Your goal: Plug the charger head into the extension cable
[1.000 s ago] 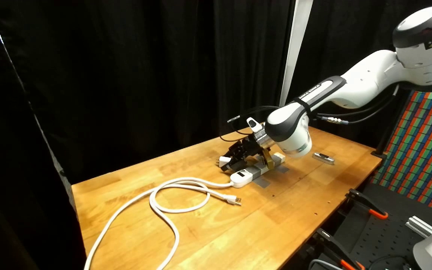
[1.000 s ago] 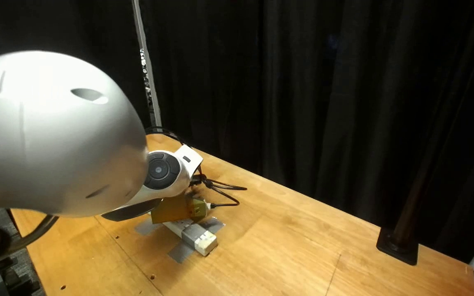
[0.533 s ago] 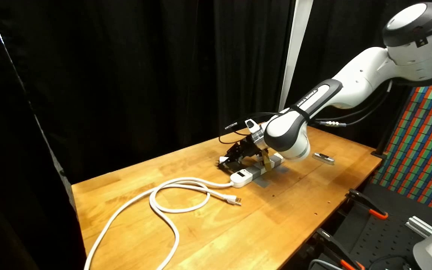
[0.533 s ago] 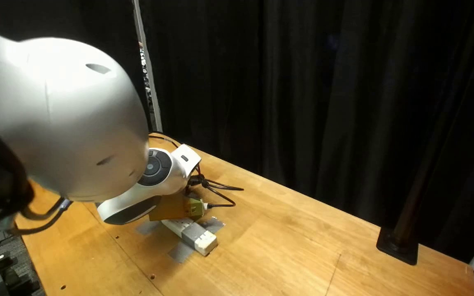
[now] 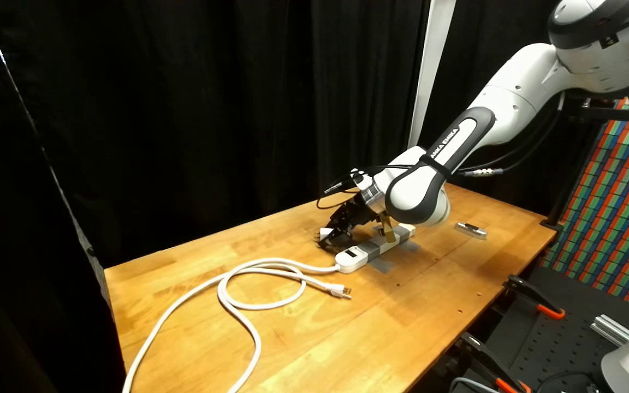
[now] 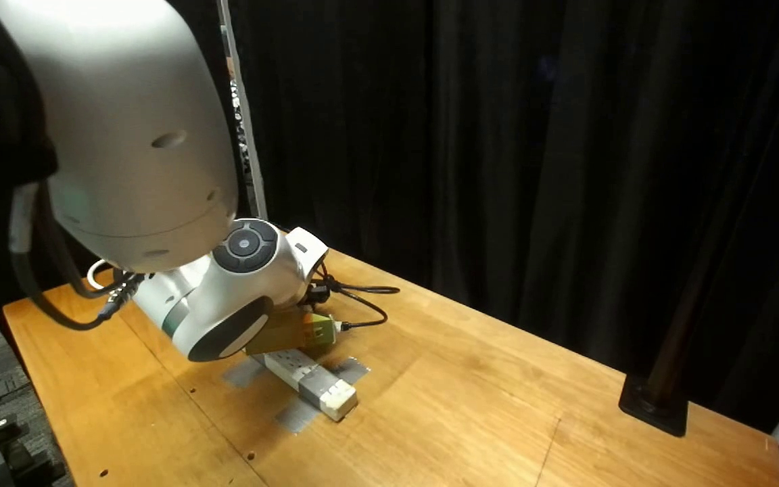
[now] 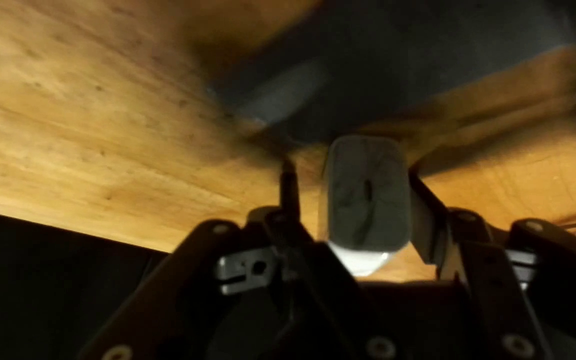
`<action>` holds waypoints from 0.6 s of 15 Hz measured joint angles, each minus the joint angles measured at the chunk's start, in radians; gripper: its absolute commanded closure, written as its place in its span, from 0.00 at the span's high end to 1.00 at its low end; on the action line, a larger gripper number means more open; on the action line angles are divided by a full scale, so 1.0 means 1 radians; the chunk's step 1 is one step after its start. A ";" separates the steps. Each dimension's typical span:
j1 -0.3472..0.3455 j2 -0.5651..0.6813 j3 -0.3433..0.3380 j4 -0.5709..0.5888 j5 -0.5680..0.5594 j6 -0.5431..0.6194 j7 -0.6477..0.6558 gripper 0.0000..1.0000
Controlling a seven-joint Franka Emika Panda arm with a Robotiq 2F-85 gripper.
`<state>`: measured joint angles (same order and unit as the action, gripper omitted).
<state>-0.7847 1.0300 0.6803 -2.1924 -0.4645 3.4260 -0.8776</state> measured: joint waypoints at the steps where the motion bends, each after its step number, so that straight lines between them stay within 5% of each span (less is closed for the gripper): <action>1: 0.001 -0.007 -0.007 0.000 -0.021 -0.010 0.016 0.95; 2: 0.001 -0.013 -0.013 0.000 -0.040 -0.021 0.031 0.99; 3: 0.000 -0.017 -0.018 0.001 -0.054 -0.028 0.041 0.68; 5: -0.003 -0.019 -0.026 0.001 -0.081 -0.034 0.058 0.63; 9: -0.009 -0.019 -0.028 -0.002 -0.137 -0.035 0.095 0.31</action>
<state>-0.7942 1.0112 0.6522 -2.1942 -0.6014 3.3908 -0.7830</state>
